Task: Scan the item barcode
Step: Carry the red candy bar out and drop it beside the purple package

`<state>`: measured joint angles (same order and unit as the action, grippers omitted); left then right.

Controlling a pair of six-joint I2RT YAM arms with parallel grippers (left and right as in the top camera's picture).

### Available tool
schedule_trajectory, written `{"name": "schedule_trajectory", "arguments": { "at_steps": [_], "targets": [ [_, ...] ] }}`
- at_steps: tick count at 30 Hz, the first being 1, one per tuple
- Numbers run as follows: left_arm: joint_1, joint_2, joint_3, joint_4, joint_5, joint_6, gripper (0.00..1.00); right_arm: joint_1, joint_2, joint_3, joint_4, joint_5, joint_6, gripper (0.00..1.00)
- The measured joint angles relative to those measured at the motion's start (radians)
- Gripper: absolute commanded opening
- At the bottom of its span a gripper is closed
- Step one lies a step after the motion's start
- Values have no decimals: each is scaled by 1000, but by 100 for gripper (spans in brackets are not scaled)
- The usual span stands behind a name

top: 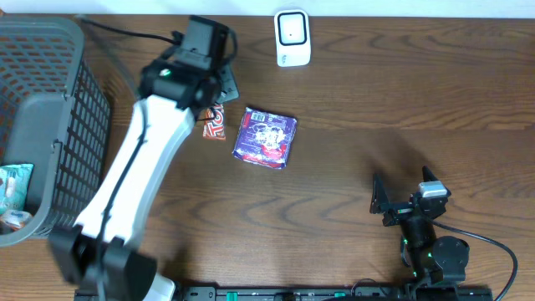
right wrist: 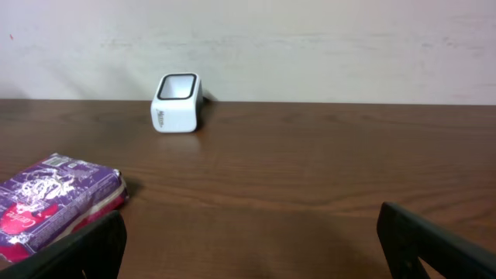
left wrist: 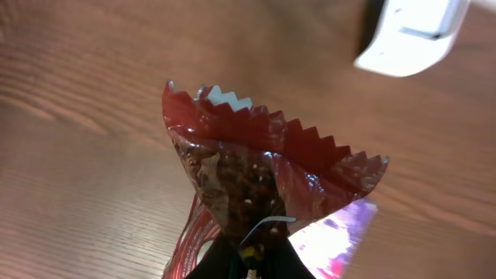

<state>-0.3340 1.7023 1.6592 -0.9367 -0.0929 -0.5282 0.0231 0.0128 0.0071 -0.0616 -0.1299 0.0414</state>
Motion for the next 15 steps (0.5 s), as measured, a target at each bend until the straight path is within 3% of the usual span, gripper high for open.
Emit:
{"name": "schedule_trajectory", "arguments": {
  "at_steps": [9, 11, 12, 13, 14, 15],
  "targets": [
    [-1, 264, 0, 0, -12, -27, 7, 0, 0, 0, 0, 0, 0, 99],
    [-1, 301, 0, 0, 22, -30, 11, 0, 0, 0, 0, 0, 0, 99],
    [-1, 315, 0, 0, 36, -31, 18, 0, 0, 0, 0, 0, 0, 99],
    [-1, 327, 0, 0, 45, -35, 34, 0, 0, 0, 0, 0, 0, 99],
    [-1, 335, 0, -2, 56, -41, 62, 0, 0, 0, 0, 0, 0, 99],
    [-1, 338, 0, -4, 65, -38, 71, 0, 0, 0, 0, 0, 0, 99]
  ]
}}
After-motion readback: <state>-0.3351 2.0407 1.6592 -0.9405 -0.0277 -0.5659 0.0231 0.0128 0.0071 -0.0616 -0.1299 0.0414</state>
